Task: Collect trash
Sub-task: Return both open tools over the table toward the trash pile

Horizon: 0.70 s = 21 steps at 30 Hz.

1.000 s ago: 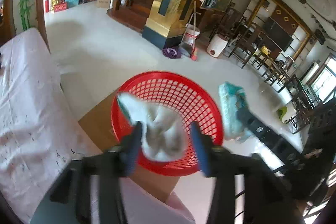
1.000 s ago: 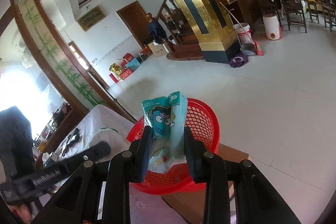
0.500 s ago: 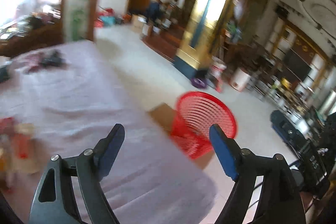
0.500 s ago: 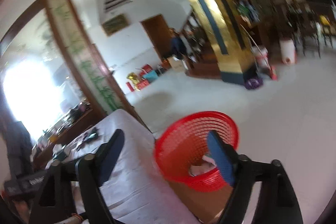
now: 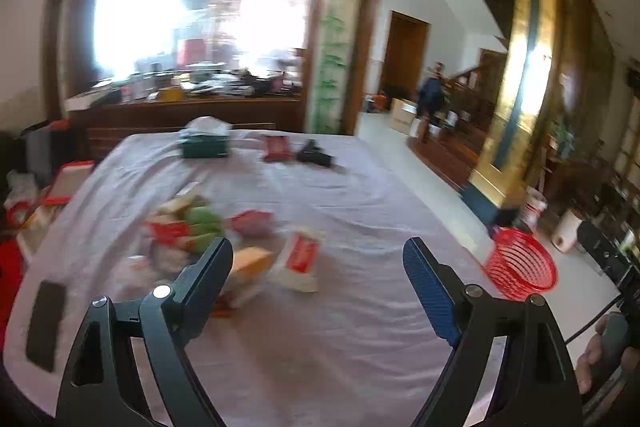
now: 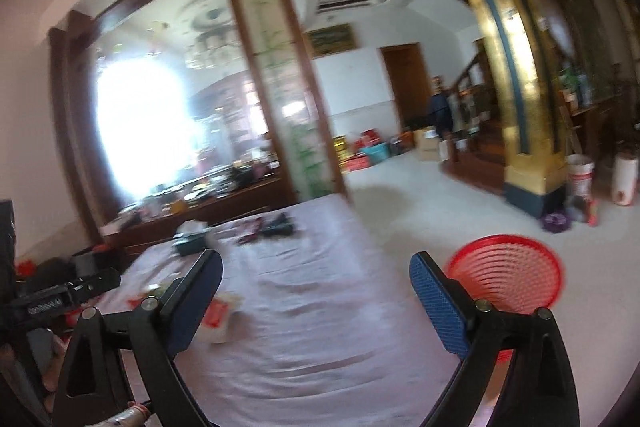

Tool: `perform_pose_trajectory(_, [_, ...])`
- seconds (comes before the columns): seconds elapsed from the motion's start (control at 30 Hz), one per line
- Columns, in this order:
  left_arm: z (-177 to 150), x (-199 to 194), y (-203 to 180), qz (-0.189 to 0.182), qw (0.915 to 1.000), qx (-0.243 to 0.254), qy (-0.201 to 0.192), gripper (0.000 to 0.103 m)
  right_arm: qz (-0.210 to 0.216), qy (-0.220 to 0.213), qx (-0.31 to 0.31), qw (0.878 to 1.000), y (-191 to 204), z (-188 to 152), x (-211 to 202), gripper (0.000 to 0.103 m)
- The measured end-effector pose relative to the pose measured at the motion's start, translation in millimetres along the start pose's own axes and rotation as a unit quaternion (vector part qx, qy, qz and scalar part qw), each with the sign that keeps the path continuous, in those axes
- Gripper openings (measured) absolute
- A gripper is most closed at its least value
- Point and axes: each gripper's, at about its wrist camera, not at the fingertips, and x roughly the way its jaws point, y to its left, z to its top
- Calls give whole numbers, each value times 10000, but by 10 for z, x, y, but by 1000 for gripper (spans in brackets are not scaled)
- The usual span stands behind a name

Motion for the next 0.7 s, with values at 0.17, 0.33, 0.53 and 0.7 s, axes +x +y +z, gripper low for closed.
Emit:
perform_pose_trajectory(0.17, [-19, -196, 542, 362, 9988, -321, -67, 86, 385, 253, -34, 9989, 305, -94, 131, 97])
perform_pose_trajectory(0.33, [-48, -270, 721, 504, 9981, -323, -113, 86, 577, 424, -148, 9973, 560, -167, 231, 97])
perform_pose_trajectory(0.53, [-71, -80, 839, 153, 9993, -309, 168, 86, 789, 659, -204, 9945, 774, -274, 362, 97])
perform_pose_trajectory(0.7, [-90, 126, 932, -46, 9983, -369, 447, 86, 845, 816, -239, 9928, 889, -348, 539, 97])
